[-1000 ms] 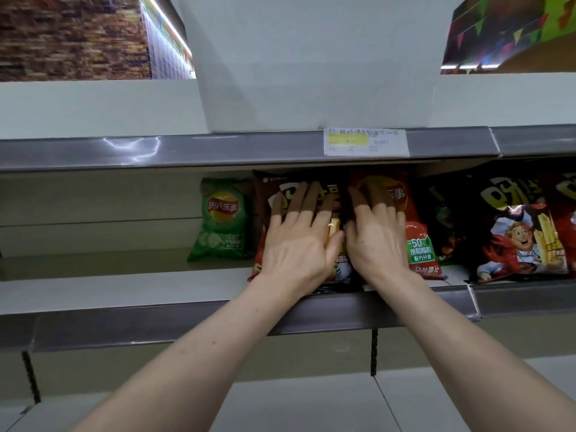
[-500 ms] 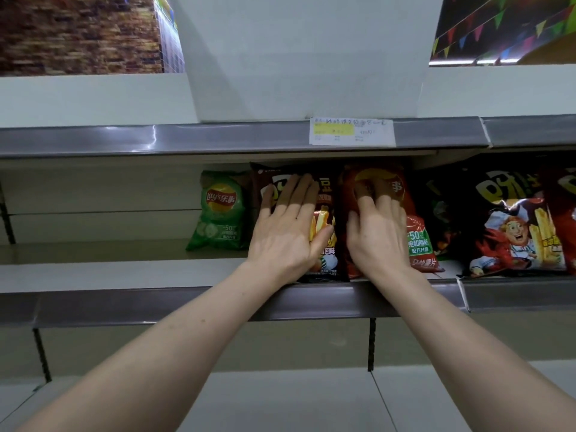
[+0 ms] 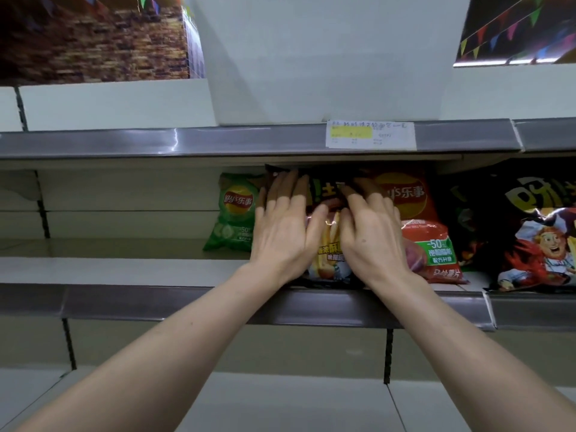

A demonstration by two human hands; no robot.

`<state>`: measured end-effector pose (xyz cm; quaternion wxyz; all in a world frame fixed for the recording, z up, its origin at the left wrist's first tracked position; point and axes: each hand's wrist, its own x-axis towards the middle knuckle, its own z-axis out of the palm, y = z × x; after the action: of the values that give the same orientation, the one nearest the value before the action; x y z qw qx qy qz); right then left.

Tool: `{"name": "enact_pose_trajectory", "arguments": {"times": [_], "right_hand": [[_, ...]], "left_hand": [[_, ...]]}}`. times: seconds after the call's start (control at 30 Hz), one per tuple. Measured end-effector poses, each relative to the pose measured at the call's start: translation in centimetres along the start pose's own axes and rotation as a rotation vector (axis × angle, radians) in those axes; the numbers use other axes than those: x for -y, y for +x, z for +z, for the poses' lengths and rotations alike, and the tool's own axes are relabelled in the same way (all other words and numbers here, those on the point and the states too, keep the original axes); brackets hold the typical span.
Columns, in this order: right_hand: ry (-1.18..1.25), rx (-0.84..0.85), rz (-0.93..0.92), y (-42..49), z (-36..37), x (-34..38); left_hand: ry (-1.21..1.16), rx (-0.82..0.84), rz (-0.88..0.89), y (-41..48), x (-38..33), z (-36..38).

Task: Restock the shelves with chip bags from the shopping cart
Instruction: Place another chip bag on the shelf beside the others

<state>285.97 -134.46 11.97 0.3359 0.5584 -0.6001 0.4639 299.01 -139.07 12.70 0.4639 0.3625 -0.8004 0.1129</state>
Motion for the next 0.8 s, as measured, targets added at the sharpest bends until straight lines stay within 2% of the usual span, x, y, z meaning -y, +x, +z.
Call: {"name": "enact_pose_trajectory", "arguments": {"times": [0.07,0.17,0.23,0.3,0.37,0.43,0.47,0.53,0.57,0.63,0.73,0.8], "right_hand": [[0.056,-0.054,-0.043,0.2,0.0,0.9],[0.152,-0.117,-0.122,0.2,0.4,3.1],[0.259,-0.104,-0.162,0.0,0.8,5.6],[0.379,-0.014,-0.186,-0.1,1.8,8.6],[0.435,0.190,-0.159,0.0,3.6,11.7],[0.417,0.460,-0.019,0.7,5.6,14.4],[0.430,0.574,0.132,1.4,6.6,15.4],[0.427,0.717,0.457,2.9,9.1,16.2],[0.447,0.751,0.559,3.3,10.1,16.2],[0.535,0.672,0.687,4.8,12.3,15.7],[0.638,0.458,0.894,7.2,14.8,14.5],[0.700,0.434,0.962,7.9,16.3,13.7]], "left_hand": [[-0.064,-0.020,-0.175,0.4,1.7,-0.6],[-0.116,-0.105,-0.324,1.2,6.3,-0.9],[-0.126,-0.072,-0.463,1.7,9.8,-1.1],[-0.144,-0.010,-0.575,2.1,12.7,-1.2],[-0.184,0.037,-0.649,2.9,14.9,-1.0],[-0.296,0.114,-0.722,4.0,16.5,-0.7],[-0.363,0.153,-0.760,4.6,17.1,-0.5],[-0.481,0.211,-0.807,5.5,18.0,-0.1],[-0.529,0.243,-0.820,5.8,18.5,0.1],[-0.624,0.321,-0.829,6.3,19.4,0.6],[-0.738,0.461,-0.827,7.3,20.8,1.1],[-0.815,0.526,-0.817,8.2,22.1,1.6]]}}
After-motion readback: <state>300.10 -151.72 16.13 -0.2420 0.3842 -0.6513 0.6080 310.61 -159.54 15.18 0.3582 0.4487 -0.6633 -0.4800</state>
